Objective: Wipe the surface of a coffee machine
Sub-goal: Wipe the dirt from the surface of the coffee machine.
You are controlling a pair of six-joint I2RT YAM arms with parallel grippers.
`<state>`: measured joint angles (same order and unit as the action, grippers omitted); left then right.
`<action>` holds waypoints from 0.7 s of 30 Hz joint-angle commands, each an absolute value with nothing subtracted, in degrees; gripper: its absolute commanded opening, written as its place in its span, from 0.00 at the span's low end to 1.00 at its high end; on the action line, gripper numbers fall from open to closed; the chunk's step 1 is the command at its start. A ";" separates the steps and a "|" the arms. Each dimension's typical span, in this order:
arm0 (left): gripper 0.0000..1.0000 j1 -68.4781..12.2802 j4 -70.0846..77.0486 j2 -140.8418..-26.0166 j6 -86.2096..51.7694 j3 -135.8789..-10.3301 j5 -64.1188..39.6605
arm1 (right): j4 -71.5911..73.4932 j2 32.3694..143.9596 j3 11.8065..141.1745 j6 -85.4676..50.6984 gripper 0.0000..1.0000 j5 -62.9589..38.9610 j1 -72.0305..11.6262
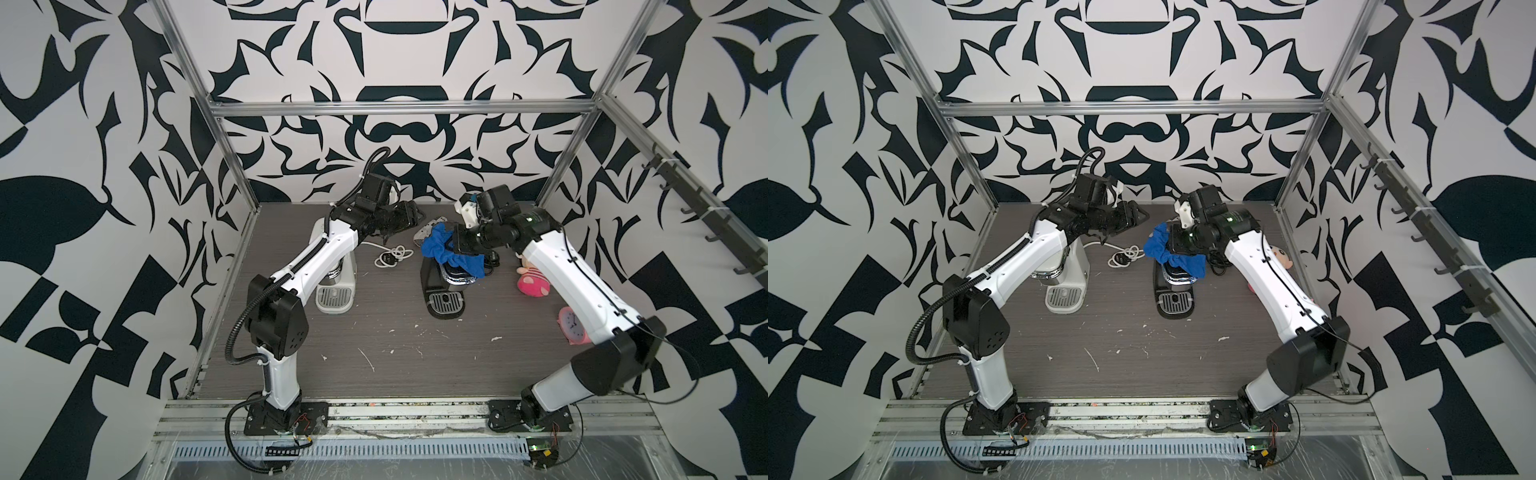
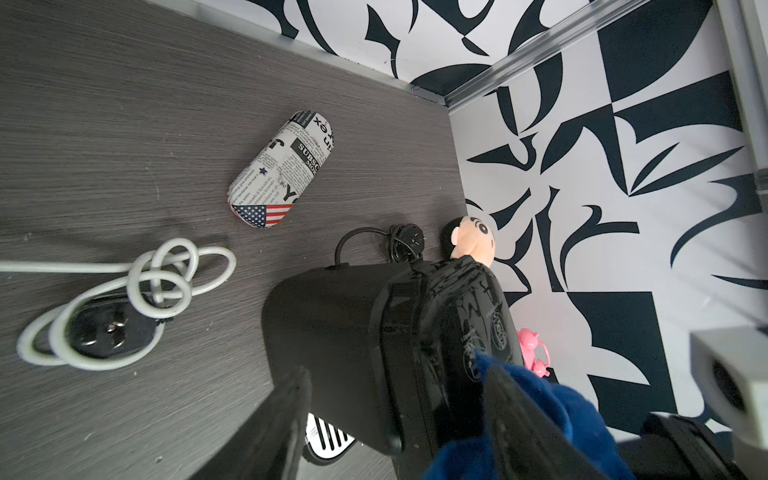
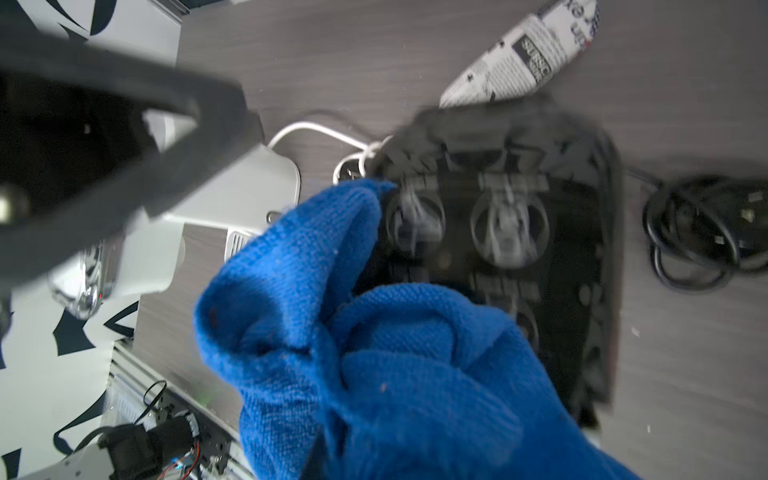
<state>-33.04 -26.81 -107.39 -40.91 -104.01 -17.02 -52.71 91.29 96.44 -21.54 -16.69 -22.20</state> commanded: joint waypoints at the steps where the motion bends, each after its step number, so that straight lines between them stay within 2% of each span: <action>1: 0.69 -33.22 -28.87 -108.27 -40.67 -105.92 -17.14 | -59.31 95.07 98.83 -19.08 0.00 -12.79 -22.06; 13: 0.69 -33.22 -28.75 -109.93 -40.81 -106.71 -17.36 | -59.15 79.82 82.81 -24.30 0.00 -14.53 -23.46; 21: 0.70 -33.22 -29.07 -108.32 -40.50 -105.41 -15.50 | -56.98 87.38 91.06 -22.83 0.00 -14.81 -25.26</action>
<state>-33.04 -28.21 -109.38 -40.91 -105.32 -16.64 -55.81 82.94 88.95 -23.57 -16.34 -24.88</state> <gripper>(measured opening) 0.696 0.129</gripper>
